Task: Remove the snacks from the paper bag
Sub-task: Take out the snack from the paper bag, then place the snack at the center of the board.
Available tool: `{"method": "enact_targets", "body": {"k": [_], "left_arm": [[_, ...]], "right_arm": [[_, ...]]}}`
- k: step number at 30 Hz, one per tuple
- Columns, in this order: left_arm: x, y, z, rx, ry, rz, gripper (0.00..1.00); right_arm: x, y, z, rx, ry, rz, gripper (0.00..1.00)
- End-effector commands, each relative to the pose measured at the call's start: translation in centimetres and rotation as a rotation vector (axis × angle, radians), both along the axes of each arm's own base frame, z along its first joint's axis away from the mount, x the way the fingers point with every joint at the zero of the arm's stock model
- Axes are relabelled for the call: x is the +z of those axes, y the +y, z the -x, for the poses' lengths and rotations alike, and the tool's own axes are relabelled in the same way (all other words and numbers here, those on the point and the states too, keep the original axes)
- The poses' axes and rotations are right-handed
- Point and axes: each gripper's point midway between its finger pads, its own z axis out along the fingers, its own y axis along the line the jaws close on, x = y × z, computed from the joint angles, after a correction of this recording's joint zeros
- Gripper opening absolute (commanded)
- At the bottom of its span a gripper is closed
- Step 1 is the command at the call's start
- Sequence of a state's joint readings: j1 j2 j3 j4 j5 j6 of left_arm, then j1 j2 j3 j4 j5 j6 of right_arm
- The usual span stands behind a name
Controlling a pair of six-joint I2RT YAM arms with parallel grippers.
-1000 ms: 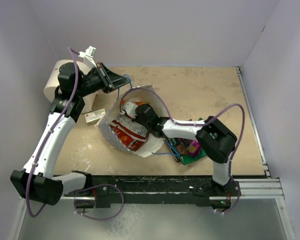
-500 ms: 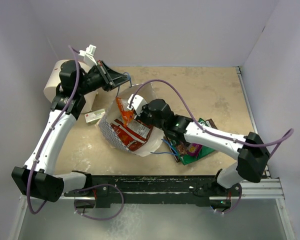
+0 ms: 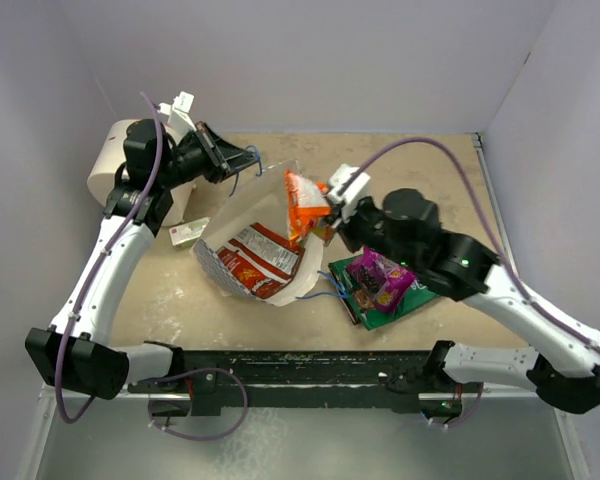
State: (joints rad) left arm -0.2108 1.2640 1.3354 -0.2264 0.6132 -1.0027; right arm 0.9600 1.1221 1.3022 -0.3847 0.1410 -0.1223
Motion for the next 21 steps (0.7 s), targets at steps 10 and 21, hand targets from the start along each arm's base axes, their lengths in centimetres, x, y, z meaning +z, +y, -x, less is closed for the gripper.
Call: {"method": "enact_targets", "body": {"k": [10, 21], "left_arm": [[1.3, 0.8, 0.2, 0.049, -0.051, -0.029, 0.00], [2.1, 0.8, 0.1, 0.048, -0.072, -0.037, 0.00]], "right_arm": [[5.8, -18.2, -5.9, -0.893, -0.080, 0.049, 0.00], [-14.8, -28.1, -7.2, -1.235, 0.767, 0.176, 0.00]]}}
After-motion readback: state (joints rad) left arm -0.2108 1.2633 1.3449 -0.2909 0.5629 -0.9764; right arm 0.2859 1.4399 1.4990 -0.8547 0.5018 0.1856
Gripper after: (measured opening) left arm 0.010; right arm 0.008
